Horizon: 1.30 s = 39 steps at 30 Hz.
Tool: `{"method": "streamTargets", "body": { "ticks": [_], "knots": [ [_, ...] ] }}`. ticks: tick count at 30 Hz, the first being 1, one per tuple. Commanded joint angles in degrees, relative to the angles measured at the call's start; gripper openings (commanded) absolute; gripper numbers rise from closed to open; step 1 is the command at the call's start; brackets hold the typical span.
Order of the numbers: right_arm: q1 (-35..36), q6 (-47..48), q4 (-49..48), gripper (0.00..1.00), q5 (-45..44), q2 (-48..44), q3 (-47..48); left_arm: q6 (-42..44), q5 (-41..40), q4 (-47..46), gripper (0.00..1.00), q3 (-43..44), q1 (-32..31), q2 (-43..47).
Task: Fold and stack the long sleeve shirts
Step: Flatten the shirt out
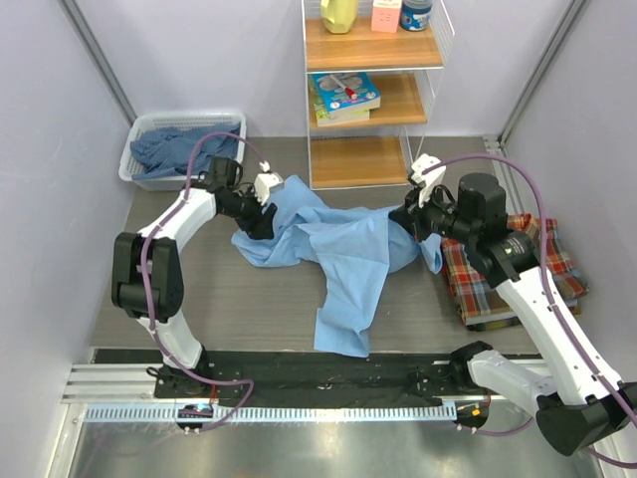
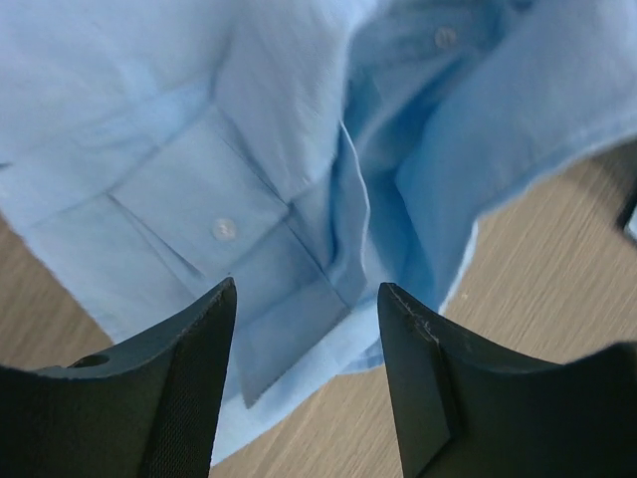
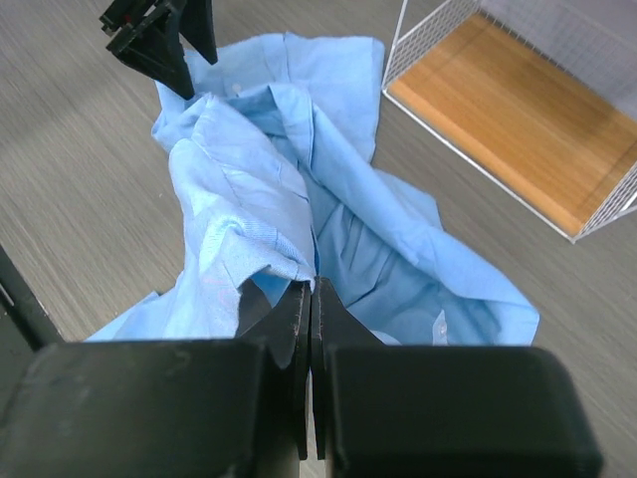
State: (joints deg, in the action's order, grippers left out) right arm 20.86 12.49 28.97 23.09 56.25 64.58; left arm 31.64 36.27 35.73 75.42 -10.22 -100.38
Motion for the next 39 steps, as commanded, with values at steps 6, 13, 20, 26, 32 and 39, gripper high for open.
{"method": "streamTargets", "body": {
  "ticks": [6, 13, 20, 26, 32, 39],
  "knots": [
    [-0.2, -0.2, -0.4, 0.01, -1.6, -2.6, -0.1, 11.5, -2.9, 6.7, 0.15, 8.0, -1.2, -7.3],
    [-0.3, -1.9, -0.2, 0.01, -2.2, -2.5, 1.5, -17.3, -16.6, -20.1, 0.07, 13.8, -0.6, -9.5],
    [-0.3, -3.1, -2.0, 0.01, -1.9, -1.9, 4.0, -8.6, 4.1, -6.1, 0.59, 2.7, 9.4, 3.6],
    [-0.2, -3.4, -4.1, 0.01, 0.0, 0.8, 6.5, 11.7, 12.8, 5.5, 0.53, -17.1, 11.7, 17.3],
    [-0.2, -2.7, -4.7, 0.01, -0.4, 2.5, 9.1, 12.1, 10.3, -2.5, 0.49, -22.4, 8.2, 17.5],
    [-0.2, -2.9, -4.5, 0.01, -1.3, 3.1, 10.0, 18.1, 9.0, -3.4, 0.48, -20.3, 5.8, 10.2]
  ]
}}
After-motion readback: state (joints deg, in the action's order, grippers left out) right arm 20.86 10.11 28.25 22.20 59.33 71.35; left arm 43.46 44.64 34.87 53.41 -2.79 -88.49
